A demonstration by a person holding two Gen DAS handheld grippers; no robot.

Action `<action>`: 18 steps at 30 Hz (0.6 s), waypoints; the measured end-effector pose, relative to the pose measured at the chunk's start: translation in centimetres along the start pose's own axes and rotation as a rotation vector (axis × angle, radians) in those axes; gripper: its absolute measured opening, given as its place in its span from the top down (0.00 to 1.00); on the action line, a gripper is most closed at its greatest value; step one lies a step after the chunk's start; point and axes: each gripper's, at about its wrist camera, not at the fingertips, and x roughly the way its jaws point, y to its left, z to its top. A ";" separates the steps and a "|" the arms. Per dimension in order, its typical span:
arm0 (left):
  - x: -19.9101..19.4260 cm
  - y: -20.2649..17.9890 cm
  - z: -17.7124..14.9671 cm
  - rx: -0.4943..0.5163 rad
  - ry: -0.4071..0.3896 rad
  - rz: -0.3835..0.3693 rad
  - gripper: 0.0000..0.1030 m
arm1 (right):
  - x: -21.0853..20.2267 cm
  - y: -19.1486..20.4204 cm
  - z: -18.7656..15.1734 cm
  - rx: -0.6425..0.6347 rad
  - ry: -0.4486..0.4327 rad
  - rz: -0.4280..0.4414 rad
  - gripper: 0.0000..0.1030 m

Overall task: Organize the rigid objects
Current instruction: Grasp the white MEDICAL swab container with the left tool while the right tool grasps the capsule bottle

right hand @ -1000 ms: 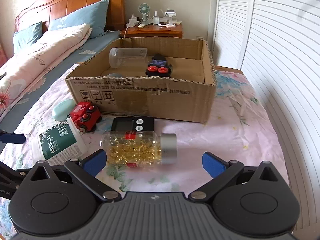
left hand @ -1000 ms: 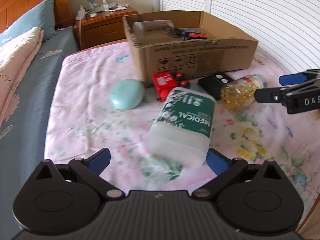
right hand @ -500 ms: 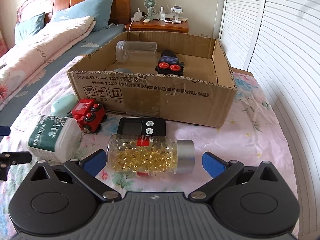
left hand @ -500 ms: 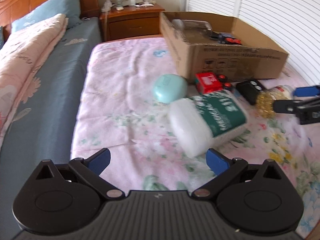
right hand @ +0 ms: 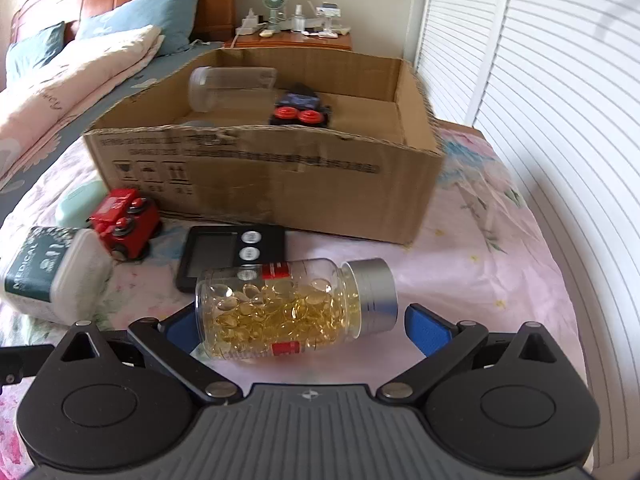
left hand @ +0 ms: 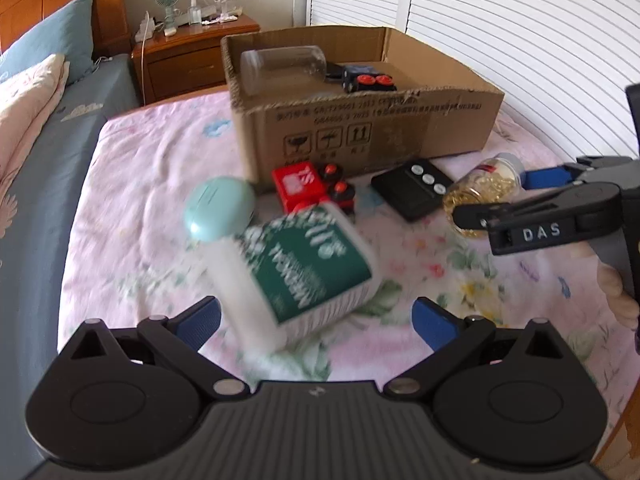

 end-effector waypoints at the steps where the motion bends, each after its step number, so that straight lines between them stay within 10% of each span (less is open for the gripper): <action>1: 0.3 -0.1 0.3 -0.004 0.001 0.011 0.02 | 0.0 -0.3 0.0 0.007 0.000 0.001 0.00; 18: 3.6 -0.8 1.9 0.009 0.021 0.085 0.02 | 1.4 -0.6 -0.4 -0.069 -0.003 0.039 0.00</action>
